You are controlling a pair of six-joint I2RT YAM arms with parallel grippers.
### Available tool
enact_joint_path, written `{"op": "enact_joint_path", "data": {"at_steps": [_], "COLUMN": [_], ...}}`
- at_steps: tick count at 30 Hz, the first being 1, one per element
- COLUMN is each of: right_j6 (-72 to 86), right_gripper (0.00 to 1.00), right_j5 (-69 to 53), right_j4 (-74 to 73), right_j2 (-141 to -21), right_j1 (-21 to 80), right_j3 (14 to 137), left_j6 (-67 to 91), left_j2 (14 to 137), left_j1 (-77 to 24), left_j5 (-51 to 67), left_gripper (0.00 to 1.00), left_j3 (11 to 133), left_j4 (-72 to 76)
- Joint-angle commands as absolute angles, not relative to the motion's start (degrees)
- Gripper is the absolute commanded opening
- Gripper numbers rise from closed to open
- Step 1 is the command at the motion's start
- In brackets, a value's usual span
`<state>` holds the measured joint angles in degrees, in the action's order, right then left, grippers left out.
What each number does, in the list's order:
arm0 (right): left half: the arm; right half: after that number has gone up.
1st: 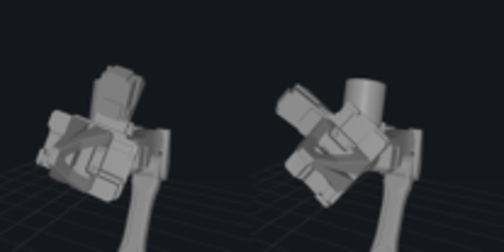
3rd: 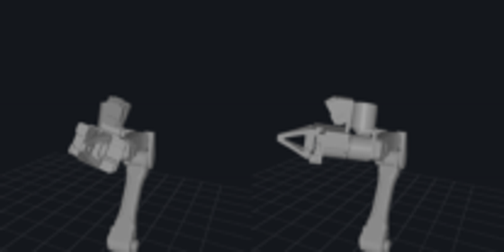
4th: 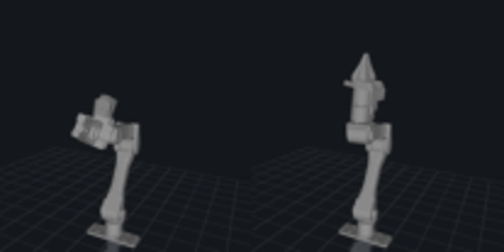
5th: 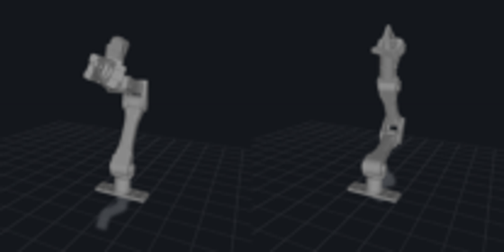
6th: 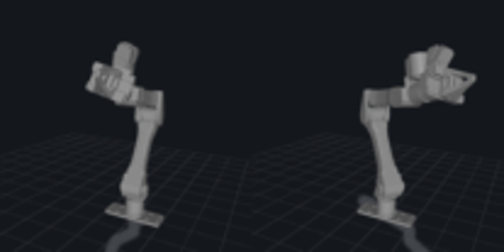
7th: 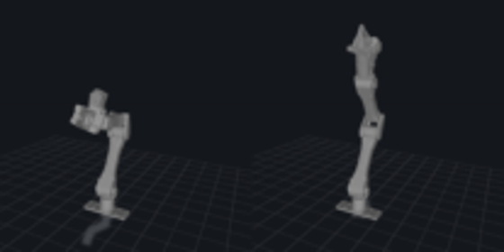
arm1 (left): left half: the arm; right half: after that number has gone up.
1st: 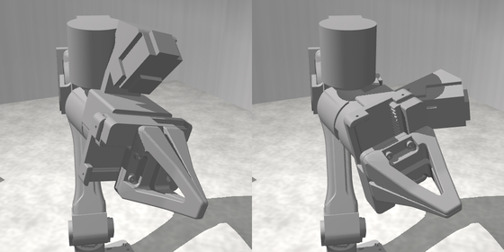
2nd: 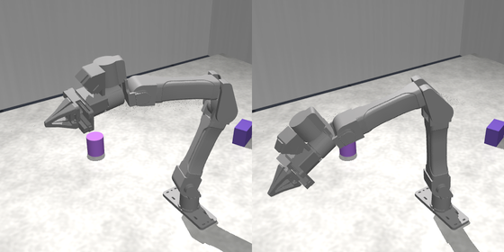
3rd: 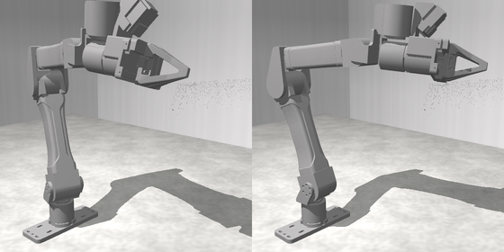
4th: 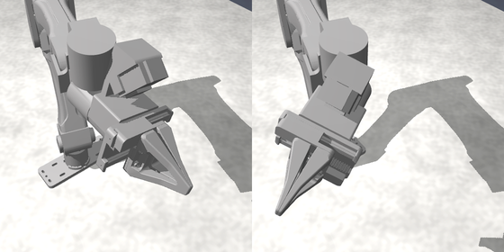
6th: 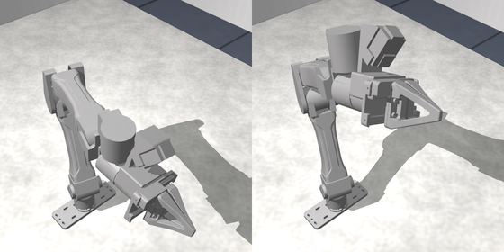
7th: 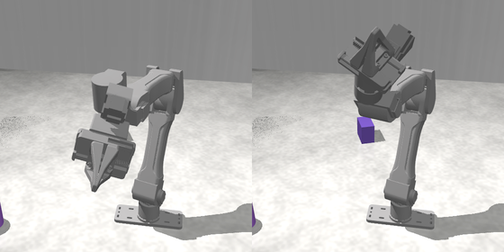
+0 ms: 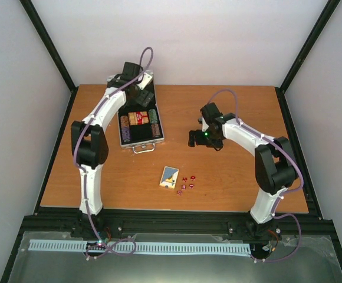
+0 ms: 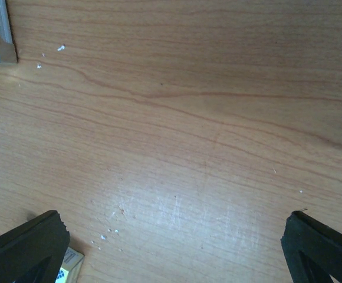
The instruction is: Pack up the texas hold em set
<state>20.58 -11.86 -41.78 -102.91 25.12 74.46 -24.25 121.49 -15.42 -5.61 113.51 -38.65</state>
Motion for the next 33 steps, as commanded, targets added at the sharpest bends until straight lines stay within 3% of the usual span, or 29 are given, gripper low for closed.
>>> {"op": "enact_joint_path", "data": {"at_steps": [1, 8, 16, 26, 33], "right_j6": [19.5, 19.1, 19.2, 17.4, 16.5], "right_gripper": [1.00, 1.00, 1.00, 1.00, 1.00], "right_j5": [-12.0, -12.4, -13.4, -13.1, -12.5], "right_j4": [-41.5, -40.6, -38.4, -38.7, -39.1], "right_j2": [-100.2, -98.8, -97.9, -96.8, -95.9], "right_j1": [24.9, 24.9, 24.9, 24.9, 24.9], "right_j3": [73.2, 70.8, 68.3, 67.7, 67.5], "left_j6": [-4.1, 14.3, 12.5, 12.4, 8.8], "left_j2": [127.0, 115.6, 103.1, 103.4, 112.2], "left_j1": [-13.5, -13.9, -15.5, -15.6, -15.6], "left_j5": [-2.0, 2.8, -1.4, -2.0, -2.6], "left_gripper": [1.00, 1.00, 1.00, 1.00, 1.00], "left_j3": [119.2, 98.4, 85.4, 88.8, 105.1], "left_j4": [-50.5, -39.4, -31.8, -31.4, -37.4]}}
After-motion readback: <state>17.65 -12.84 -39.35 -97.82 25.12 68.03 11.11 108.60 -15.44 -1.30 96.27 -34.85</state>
